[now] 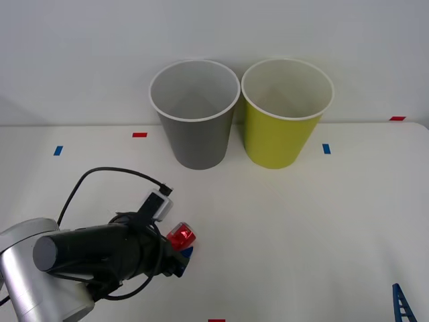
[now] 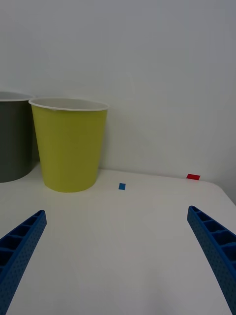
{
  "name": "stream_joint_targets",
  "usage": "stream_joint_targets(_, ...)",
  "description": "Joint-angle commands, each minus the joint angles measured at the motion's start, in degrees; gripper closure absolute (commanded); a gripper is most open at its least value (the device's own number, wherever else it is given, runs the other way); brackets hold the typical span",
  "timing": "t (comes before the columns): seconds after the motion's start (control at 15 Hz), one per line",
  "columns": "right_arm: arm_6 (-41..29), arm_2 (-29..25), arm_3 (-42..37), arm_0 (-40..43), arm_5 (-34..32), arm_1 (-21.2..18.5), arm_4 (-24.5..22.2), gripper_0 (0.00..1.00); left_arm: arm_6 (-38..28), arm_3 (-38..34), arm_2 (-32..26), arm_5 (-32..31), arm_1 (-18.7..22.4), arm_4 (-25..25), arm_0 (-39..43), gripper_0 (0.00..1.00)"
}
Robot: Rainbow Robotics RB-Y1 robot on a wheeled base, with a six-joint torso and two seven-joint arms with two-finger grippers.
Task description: Put cans in the gray bin and PET bottles in the light green bin.
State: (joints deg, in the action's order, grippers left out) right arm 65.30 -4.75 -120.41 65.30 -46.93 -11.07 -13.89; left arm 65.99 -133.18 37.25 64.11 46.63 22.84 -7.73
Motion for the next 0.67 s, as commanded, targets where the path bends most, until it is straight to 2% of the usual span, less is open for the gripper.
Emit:
stream_joint_targets(0.07, 0.0, 0.0, 0.0, 0.0, 0.0, 0.0, 0.0, 0.0, -1.22, 0.03, 0.54, 5.32, -1.37, 0.19, -2.56, 0.0)
stream_joint_targets(0.47, 0.0, 0.0, 0.0, 0.0, 0.0, 0.0, 0.0, 0.0, -0.6, 0.12, 0.54, 12.17, -5.76, 0.28, -3.88, 0.0)
stream_joint_targets(0.67, 0.0, 0.0, 0.0, 0.0, 0.0, 0.0, 0.0, 0.0, -0.6, 2.14, 0.54, 13.14, -6.99, 0.28, -5.02, 0.0)
